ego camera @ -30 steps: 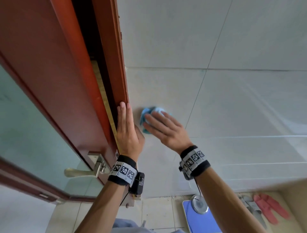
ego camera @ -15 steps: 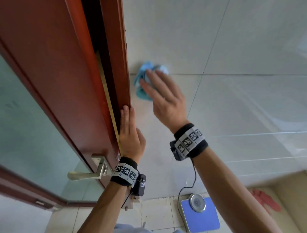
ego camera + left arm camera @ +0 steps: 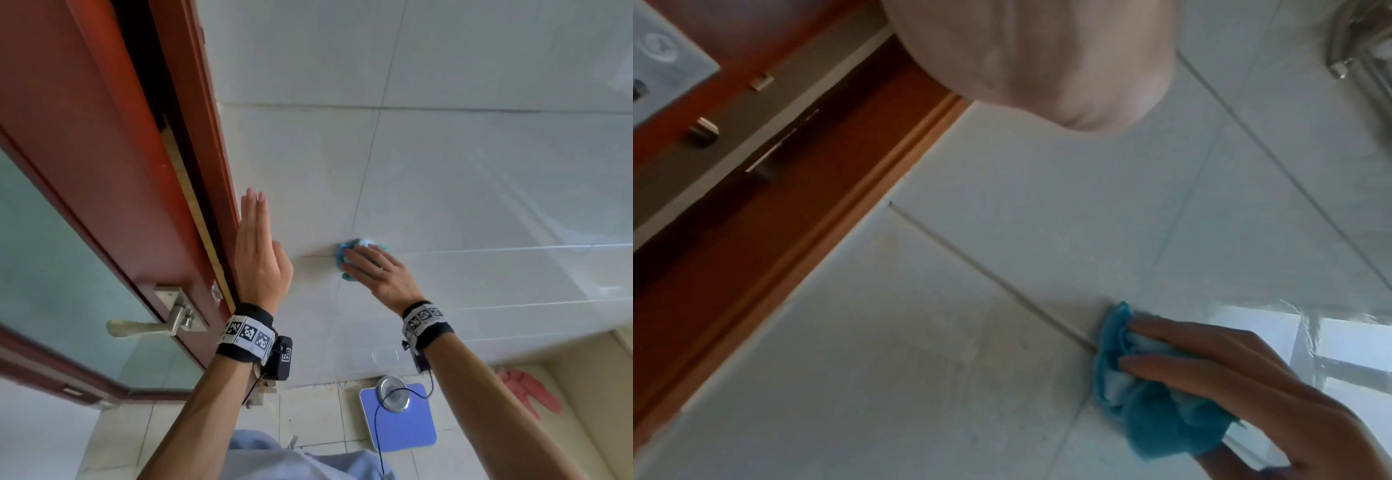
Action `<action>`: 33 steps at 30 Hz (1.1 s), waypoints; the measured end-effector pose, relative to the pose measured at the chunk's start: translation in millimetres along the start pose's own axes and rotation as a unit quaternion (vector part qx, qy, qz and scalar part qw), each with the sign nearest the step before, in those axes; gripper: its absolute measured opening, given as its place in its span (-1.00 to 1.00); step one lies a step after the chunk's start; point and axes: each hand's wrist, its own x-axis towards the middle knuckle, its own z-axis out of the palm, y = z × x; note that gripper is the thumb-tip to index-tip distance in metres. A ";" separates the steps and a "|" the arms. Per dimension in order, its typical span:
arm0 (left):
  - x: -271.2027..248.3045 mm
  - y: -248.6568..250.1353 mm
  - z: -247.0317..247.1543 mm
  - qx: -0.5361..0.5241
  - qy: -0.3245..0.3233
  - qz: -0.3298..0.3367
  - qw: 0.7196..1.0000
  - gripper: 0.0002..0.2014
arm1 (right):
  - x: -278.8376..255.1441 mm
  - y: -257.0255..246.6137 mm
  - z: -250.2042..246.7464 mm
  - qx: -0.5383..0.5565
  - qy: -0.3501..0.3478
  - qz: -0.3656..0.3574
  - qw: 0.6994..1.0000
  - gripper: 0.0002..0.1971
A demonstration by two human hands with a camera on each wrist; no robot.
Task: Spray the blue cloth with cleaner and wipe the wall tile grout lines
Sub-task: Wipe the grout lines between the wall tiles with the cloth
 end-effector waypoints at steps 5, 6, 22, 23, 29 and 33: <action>-19.5 35.3 20.8 0.005 -0.030 -0.023 0.999 -0.28 | -57.7 50.6 -44.9 -0.013 -0.001 0.075 0.997 -0.66; -23.4 42.8 24.5 0.004 -0.036 -0.028 0.999 -0.28 | -72.1 59.0 -51.8 -0.023 0.001 0.106 0.994 -0.67; -61.3 84.4 52.3 0.106 -0.070 -0.172 0.977 -0.15 | 24.6 84.2 -83.6 0.038 0.317 0.223 0.921 -0.68; -64.0 81.0 50.2 0.114 -0.071 -0.172 0.976 -0.15 | 14.5 75.2 -65.7 0.046 0.283 0.195 0.938 -0.65; -81.1 68.7 46.2 0.123 -0.067 -0.172 0.975 -0.18 | -83.1 25.7 28.9 0.111 -0.001 -0.036 0.993 -0.65; -97.4 56.5 50.9 0.128 -0.077 -0.174 0.973 -0.16 | -64.5 41.9 -1.6 0.076 0.080 0.020 0.994 -0.52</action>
